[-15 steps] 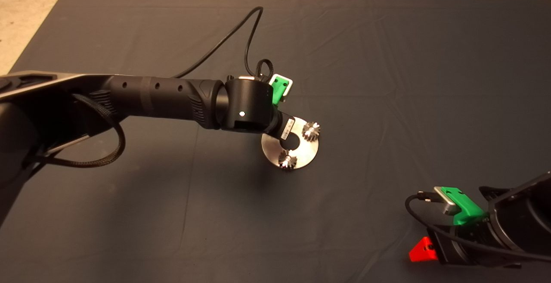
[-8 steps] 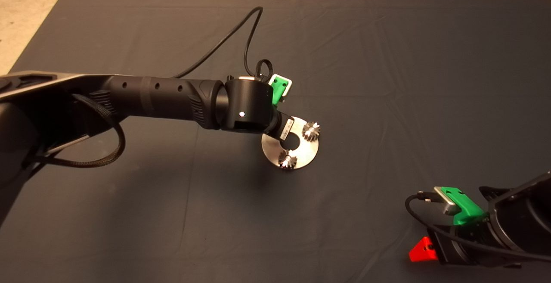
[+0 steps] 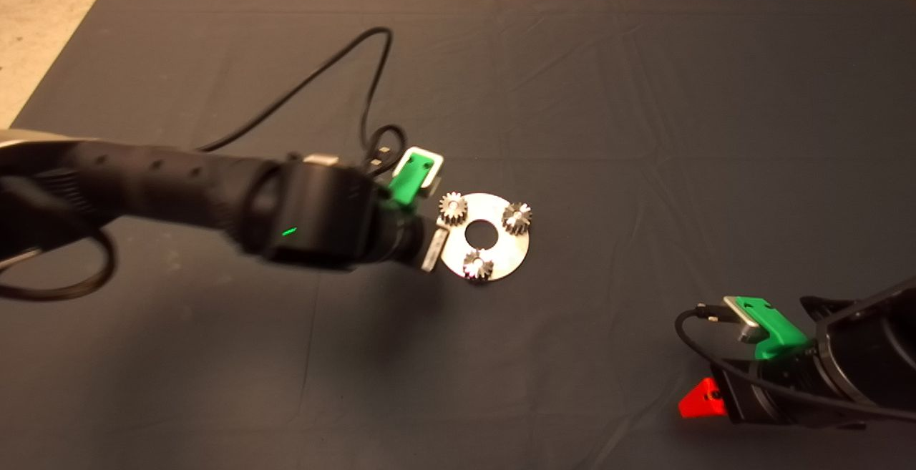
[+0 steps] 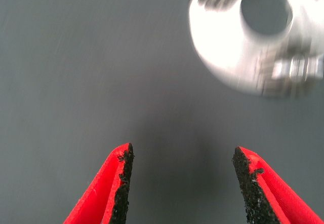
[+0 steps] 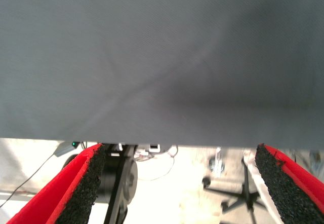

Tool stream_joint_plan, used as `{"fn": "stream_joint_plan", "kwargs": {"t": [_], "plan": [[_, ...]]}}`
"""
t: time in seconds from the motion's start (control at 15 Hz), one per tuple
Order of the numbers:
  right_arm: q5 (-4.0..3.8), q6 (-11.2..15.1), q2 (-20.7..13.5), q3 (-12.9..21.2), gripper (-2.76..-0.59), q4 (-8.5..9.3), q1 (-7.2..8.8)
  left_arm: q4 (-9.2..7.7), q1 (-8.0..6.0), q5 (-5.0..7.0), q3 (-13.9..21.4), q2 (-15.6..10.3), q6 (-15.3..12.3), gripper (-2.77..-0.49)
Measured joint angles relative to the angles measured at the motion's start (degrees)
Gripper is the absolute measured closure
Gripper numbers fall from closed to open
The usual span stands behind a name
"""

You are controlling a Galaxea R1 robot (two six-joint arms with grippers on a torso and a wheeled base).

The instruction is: Install three planetary gears onto the carrier pins

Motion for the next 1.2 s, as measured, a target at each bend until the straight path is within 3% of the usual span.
{"fn": "stream_joint_plan", "kwargs": {"t": [0.2, 0.33, 0.47, 0.73, 0.93, 1.2], "plan": [[0.1, 0.0, 3.9, 0.0, -2.2, 0.13, 1.71, -4.3, -0.07, 0.17, 11.5, -9.6, -8.1, -1.31], [0.16, 0.0, 5.1, 0.0, -2.2, 0.17, 2.87, -7.73, -0.33, 0.37, 14.7, -12.6, -11.6, -1.31], [0.21, 0.0, 5.8, 0.2, -2.2, 0.2, 4.24, -9.3, -0.35, 0.44, 14.9, -11.2, -15.5, -1.31], [0.02, 0.0, 6.9, 0.7, -2.2, 0.41, 5.26, -13.27, -0.47, 0.26, 14.9, -7.0, -23.5, -1.31], [0.18, 0.0, 7.9, 0.7, -2.2, 0.46, 5.72, -15.22, -0.46, 0.3, 15.0, -5.6, -26.2, -1.31], [0.07, 0.5, 8.7, 0.7, -2.2, 0.59, 5.72, -15.85, -0.49, 0.3, 15.0, -4.6, -28.8, -1.31]]}}
